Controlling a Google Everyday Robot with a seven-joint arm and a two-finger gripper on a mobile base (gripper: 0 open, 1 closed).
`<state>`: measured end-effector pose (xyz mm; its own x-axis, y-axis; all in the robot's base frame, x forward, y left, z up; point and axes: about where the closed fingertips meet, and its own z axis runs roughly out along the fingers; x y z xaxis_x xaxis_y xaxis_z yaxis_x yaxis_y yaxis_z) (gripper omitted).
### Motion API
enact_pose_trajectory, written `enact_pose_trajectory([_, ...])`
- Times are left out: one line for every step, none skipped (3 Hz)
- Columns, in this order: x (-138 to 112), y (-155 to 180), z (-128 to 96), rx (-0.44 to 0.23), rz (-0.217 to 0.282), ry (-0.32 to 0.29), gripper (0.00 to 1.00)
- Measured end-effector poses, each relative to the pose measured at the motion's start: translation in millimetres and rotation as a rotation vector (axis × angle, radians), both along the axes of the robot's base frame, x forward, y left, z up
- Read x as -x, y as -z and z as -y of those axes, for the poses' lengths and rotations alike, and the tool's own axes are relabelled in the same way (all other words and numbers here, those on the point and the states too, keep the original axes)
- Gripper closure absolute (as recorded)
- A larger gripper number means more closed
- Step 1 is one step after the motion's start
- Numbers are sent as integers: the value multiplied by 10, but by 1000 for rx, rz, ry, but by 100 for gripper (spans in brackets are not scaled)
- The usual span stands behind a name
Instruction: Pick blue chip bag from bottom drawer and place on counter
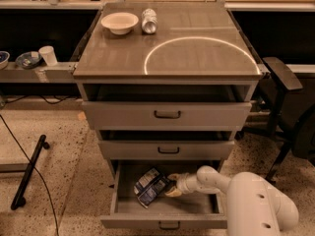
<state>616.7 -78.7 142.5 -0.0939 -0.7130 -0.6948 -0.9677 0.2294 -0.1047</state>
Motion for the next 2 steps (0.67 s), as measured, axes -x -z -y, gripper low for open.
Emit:
enact_pose_trajectory([-74, 75, -43, 13, -21, -16, 46])
enact_pose_trajectory([-116, 106, -57, 16, -32, -21, 69])
